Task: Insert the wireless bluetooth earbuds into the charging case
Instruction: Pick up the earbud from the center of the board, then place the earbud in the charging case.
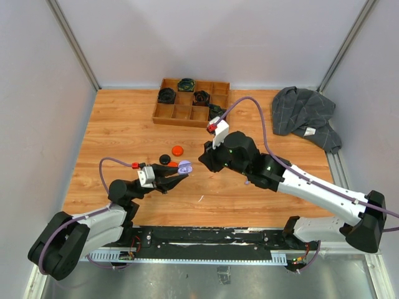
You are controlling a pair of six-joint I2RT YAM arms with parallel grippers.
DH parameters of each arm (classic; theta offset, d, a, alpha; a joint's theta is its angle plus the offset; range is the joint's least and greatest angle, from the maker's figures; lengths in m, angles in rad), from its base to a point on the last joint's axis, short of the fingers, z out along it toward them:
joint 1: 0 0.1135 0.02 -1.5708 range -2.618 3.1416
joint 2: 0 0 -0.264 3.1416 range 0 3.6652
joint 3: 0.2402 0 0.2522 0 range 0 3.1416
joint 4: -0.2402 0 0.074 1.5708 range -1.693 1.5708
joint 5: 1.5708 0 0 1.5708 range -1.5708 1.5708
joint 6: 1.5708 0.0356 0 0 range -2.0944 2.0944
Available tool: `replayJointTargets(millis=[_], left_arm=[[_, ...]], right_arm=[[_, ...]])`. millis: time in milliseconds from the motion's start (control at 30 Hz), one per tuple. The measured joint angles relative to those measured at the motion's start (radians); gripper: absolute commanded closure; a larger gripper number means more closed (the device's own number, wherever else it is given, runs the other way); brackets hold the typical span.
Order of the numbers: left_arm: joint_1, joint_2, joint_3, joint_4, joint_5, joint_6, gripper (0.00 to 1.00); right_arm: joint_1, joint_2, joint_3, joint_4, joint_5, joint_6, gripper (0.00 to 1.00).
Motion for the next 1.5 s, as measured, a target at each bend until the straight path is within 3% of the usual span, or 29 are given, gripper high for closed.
replayJointTargets(millis=[300, 700, 1500], left_arm=[[0.000, -0.015, 0.000, 0.006, -0.019, 0.008, 1.00], [0.000, -0.027, -0.001, 0.023, -0.032, 0.015, 1.00], [0.000, -0.044, -0.002, 0.023, -0.043, 0.014, 1.00]], right_arm=[[0.124, -0.027, -0.082, 0.237, 0.000, 0.036, 0.82], [0.156, -0.016, -0.129, 0.415, -0.013, 0.078, 0.82], [0.166, 0.036, -0.161, 0.476, -0.022, 0.112, 0.81]])
